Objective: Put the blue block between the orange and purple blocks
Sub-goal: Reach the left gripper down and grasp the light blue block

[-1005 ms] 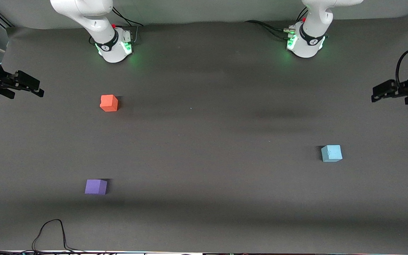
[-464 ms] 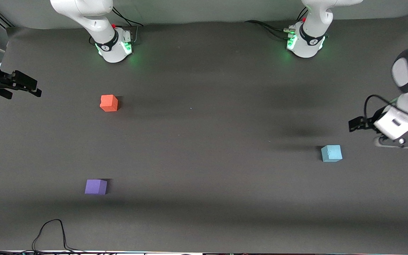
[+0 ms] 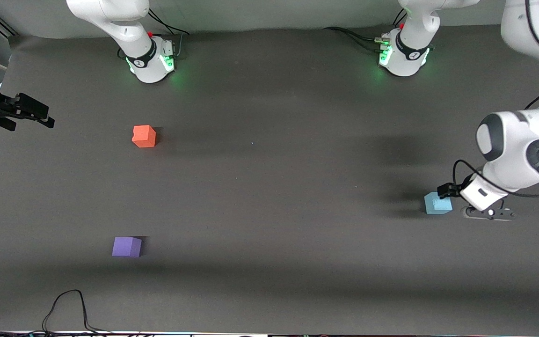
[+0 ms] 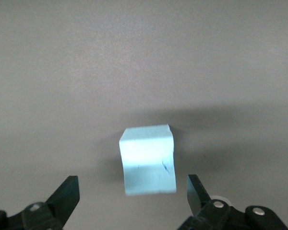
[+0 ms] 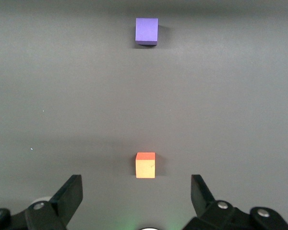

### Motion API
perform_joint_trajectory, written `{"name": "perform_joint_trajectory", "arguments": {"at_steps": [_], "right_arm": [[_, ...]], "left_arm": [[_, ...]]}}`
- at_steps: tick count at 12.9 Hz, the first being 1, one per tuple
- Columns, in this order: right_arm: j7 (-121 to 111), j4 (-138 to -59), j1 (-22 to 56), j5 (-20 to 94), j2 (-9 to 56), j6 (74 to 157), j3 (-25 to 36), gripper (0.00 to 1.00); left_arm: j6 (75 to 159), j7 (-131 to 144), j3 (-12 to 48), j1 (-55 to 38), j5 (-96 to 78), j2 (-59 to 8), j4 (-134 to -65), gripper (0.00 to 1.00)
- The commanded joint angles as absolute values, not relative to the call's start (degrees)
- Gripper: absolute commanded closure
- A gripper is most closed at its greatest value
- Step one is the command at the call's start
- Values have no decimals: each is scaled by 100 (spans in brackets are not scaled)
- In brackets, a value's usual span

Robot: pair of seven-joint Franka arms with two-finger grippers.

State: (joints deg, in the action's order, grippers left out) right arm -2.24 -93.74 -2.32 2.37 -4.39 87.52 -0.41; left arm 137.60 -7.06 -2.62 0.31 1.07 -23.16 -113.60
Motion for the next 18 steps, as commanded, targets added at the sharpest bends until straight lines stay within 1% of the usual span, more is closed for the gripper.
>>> {"name": "perform_joint_trajectory", "arguments": {"at_steps": [1, 3, 6, 7, 8, 9, 10, 13, 14, 15, 18], "right_arm": [[-264, -9404, -167, 229, -519, 8719, -17, 0], [-272, -9413, -176, 228, -519, 8719, -9, 0], [-334, -9422, -176, 220, -527, 8701, 9, 0], [-334, -9422, -176, 228, -527, 8701, 9, 0], [-334, -9422, -176, 229, -527, 8701, 9, 0], [-334, -9422, -176, 229, -536, 8701, 9, 0], [-334, -9422, -176, 229, -545, 8701, 9, 0], [-351, -9422, -184, 229, -554, 8658, 26, 0], [-352, -9413, -185, 229, -554, 8640, 35, 0], [-352, -9422, -185, 229, -554, 8640, 53, 0], [-352, -9422, -185, 229, -554, 8640, 61, 0]], "left_arm": [[14438, -712, -255, 26, 176, -2627, -11565, 0], [14633, -703, -255, 26, 167, -2803, -11593, 0], [14634, -694, -246, 9, 150, -2909, -11575, 0], [14625, -694, -246, 17, 123, -2918, -11575, 8], [14599, -686, -246, 26, 106, -2918, -11575, 39], [14546, -642, -237, 26, 97, -2909, -11549, 62], [14537, -633, -237, 26, 97, -2909, -11540, 64], [14398, -650, -246, 35, 97, -2857, -11400, 65], [14022, -711, -255, 44, 105, -2761, -11225, 65], [13436, -729, -255, 105, 158, -2647, -10928, 65], [11415, -695, -237, 62, 158, -2269, -9882, 65]]}}
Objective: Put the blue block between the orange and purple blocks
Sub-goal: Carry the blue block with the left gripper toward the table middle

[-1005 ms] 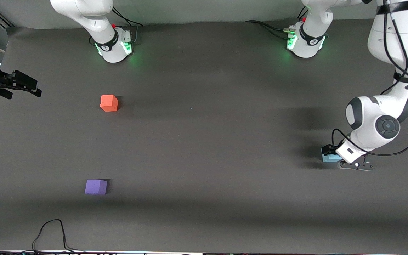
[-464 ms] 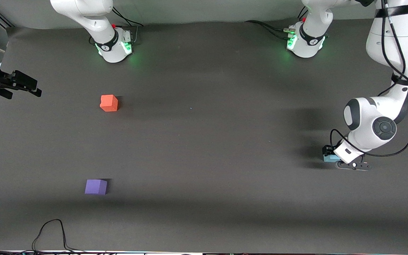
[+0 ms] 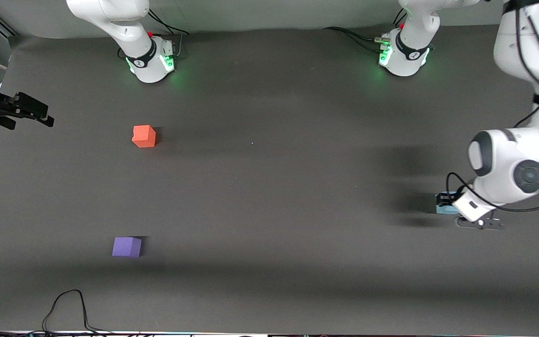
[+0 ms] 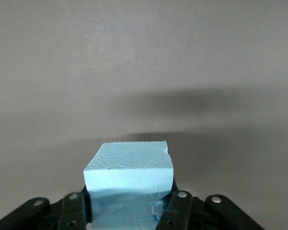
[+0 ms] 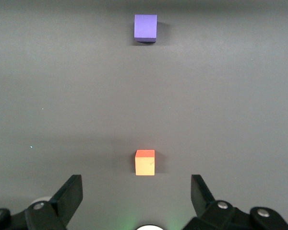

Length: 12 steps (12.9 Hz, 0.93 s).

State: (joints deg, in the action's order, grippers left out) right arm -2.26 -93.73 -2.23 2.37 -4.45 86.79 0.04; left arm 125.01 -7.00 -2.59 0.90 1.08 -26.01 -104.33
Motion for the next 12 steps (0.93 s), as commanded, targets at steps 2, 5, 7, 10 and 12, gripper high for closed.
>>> {"name": "perform_joint_trajectory", "arguments": {"at_steps": [2, 5, 7, 10, 12], "right_arm": [[-352, -9413, -185, 229, -554, 8640, 79, 0], [-352, -9422, -184, 229, -554, 8640, 79, 0], [-352, -9422, -176, 229, -554, 8640, 79, 0], [-352, -9413, -176, 229, -554, 8640, 79, 0], [-352, -9413, -176, 229, -554, 8640, 79, 0]], "left_arm": [[10429, -546, -202, -183, 158, -1961, -9398, 65], [9494, 225, -193, -955, 106, -1705, -8852, 64], [9291, 1313, -89, -1640, 62, -1766, -8492, 64], [9395, 3167, 350, -2529, 53, -2142, -8018, 64], [9500, 4082, 676, -2968, 88, -2643, -7464, 64]]}}
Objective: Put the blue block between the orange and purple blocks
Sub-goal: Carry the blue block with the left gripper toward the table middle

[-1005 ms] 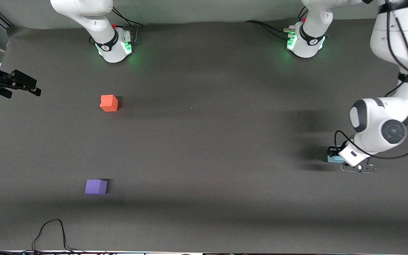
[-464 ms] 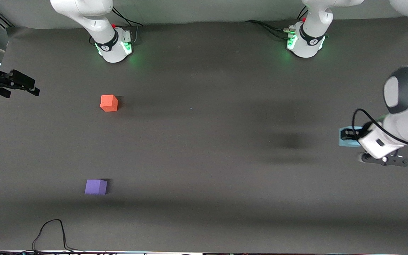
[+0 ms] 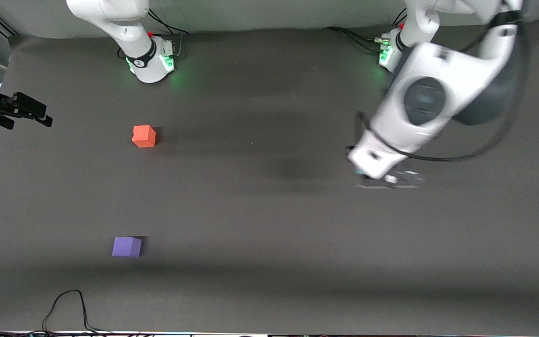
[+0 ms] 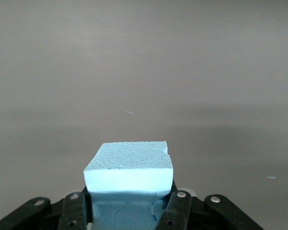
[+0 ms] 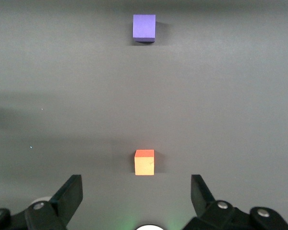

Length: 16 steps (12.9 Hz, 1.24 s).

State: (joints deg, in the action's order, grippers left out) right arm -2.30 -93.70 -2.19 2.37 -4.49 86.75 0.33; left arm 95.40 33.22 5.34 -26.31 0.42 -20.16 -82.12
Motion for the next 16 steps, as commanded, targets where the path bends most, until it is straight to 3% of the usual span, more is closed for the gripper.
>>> {"name": "perform_joint_trajectory", "arguments": {"at_steps": [1, 5, 8, 14, 16], "right_arm": [[-352, -9422, -176, 229, -554, 8640, 79, 0], [-352, -9422, -176, 229, -545, 8640, 79, 0], [-352, -9422, -176, 229, -527, 8640, 79, 0], [-352, -9431, -176, 229, -510, 8648, 70, 0], [-352, -9422, -176, 229, -527, 8648, 70, 0]], "left_arm": [[9710, 4426, 712, -3293, 114, -2915, -7279, 64], [11360, 5570, 694, -4296, 473, -4022, -7216, 65], [12144, 5827, 686, -4622, 633, -4691, -7225, 65], [12612, 6038, 650, -4799, 940, -5220, -7225, 64], [12638, 6099, 642, -4860, 1019, -5264, -7233, 54]]}}
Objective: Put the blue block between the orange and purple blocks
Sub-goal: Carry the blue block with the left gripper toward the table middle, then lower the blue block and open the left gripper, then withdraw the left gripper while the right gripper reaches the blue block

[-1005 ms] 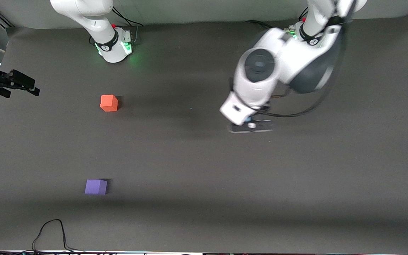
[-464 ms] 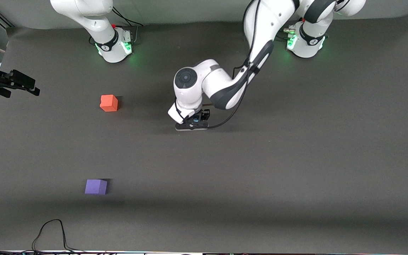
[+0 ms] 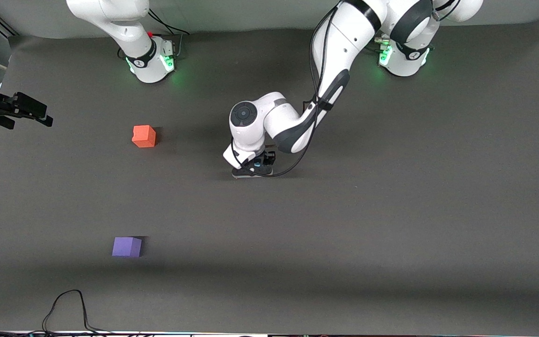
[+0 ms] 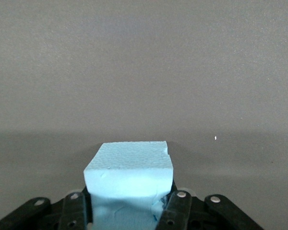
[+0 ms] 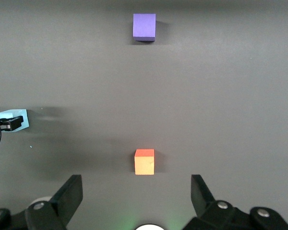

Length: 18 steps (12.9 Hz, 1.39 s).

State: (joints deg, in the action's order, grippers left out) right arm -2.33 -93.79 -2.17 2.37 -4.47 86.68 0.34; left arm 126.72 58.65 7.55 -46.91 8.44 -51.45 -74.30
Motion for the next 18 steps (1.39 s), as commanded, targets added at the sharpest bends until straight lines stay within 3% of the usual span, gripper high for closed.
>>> {"name": "perform_joint_trajectory", "arguments": {"at_steps": [1, 2, 3, 6, 11, 15, 18], "right_arm": [[-352, -9422, -176, 229, -527, 8640, 70, 0], [-352, -9422, -176, 229, -519, 8648, 70, 0], [-352, -9431, -176, 229, -519, 8640, 70, 0], [-343, -9422, -176, 237, -501, 8640, 62, 0], [-308, -9387, -167, 501, -510, 8640, 9, 0], [480, -9334, 840, 562, -475, 8648, -26, 0], [1814, -9071, 1877, 782, -317, 8675, -18, 0]], "left_arm": [[12639, 6195, 642, -4860, 1115, -5291, -7233, 24], [12630, 6222, 650, -4860, 1203, -5291, -7233, 2], [12595, 6223, 650, -4860, 1204, -5274, -7233, 0], [12254, 6170, 659, -4773, 1134, -4958, -7207, 0], [11305, 4918, 747, -3230, -32, -3721, -7469, 0], [10112, 2651, 747, -1446, -562, -2472, -8217, 0], [9415, 1419, 686, -574, -448, -2005, -8332, 0]]}}
